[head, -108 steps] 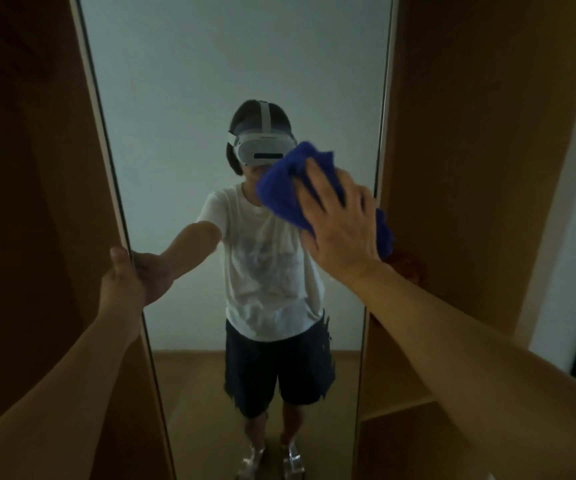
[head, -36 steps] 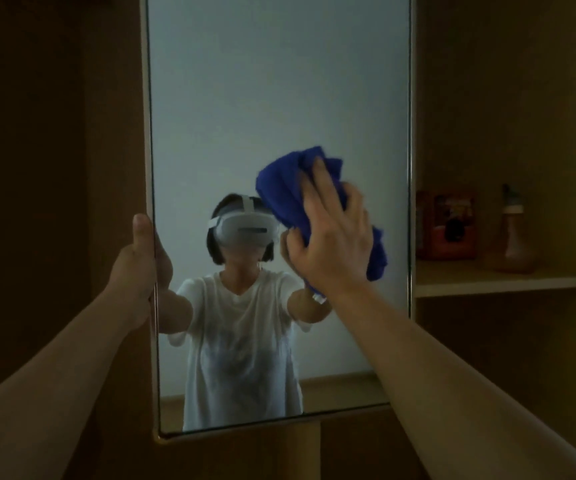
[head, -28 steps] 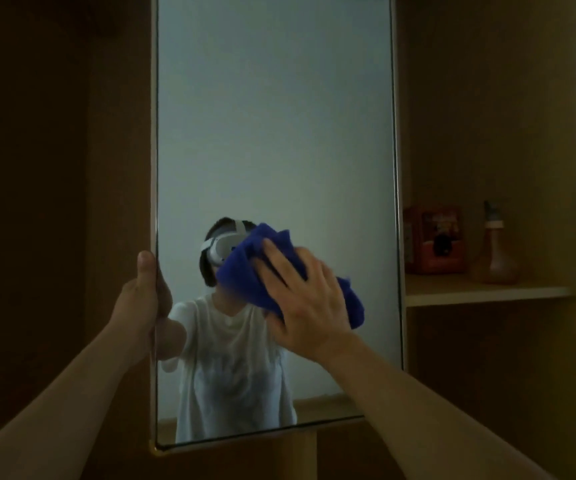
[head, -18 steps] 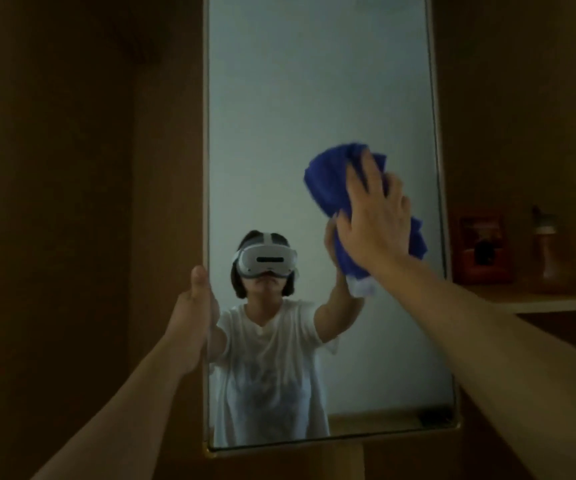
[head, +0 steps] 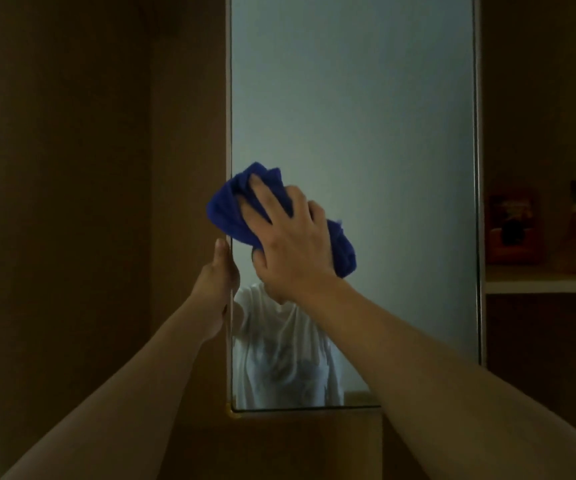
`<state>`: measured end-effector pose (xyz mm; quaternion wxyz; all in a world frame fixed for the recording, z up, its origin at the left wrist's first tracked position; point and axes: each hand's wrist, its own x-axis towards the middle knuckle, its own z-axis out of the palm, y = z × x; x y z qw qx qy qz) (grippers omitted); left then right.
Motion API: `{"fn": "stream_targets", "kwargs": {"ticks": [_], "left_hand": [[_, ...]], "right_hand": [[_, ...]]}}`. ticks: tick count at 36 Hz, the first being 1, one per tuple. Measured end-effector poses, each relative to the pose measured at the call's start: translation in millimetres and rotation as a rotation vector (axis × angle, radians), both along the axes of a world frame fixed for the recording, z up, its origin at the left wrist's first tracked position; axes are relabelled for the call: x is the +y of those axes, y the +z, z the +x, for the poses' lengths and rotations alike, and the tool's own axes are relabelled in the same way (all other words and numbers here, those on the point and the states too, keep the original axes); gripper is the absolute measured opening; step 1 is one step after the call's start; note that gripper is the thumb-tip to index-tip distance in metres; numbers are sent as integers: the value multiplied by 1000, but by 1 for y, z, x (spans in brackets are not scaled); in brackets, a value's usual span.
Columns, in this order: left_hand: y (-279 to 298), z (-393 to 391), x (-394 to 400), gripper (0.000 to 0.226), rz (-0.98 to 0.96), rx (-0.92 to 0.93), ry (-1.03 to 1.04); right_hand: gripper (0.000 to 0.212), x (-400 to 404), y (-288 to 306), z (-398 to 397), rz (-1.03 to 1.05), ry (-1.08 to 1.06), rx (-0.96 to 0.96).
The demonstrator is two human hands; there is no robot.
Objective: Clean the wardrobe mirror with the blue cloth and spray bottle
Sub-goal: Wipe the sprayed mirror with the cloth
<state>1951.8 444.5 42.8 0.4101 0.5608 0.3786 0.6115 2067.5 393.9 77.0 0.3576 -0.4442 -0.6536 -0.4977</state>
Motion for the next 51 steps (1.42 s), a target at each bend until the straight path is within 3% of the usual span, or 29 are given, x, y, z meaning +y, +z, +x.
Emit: {"fn": "stream_targets", "kwargs": {"ticks": [4, 11, 14, 18, 26, 30, 33, 36, 44, 47, 51], "left_hand": [[-2, -2, -8, 46, -5, -84, -190], [-7, -16, -10, 36, -209, -213, -226], [-4, -12, -13, 43, -200, -128, -232], [-3, -5, -8, 72, -152, -70, -163], [-10, -3, 2, 79, -71, -41, -69], [-14, 1, 2, 65, 3, -29, 0], [-18, 5, 4, 75, 49, -56, 45], [-18, 11, 8, 60, 87, -79, 159], [-17, 16, 16, 55, 129, -49, 340], [-14, 17, 15, 53, 136, -46, 373], [-17, 16, 14, 57, 188, -24, 360]], "right_hand": [[64, -5, -37, 6, -28, 12, -34], [59, -13, -87, 19, -98, 16, -131], [64, -15, -114, 26, -146, 21, -172], [70, -21, -141, 26, -226, 23, -212], [61, -28, -184, 23, -389, 7, -295], [59, -29, -192, 30, -396, 32, -324], [67, -30, -195, 45, -395, 9, -371], [70, -33, -195, 71, -371, -33, -397], [71, -46, -187, 147, -317, -132, -392], [69, -45, -174, 151, -257, -137, -316], [79, -36, -123, 145, -85, -148, -48]]}}
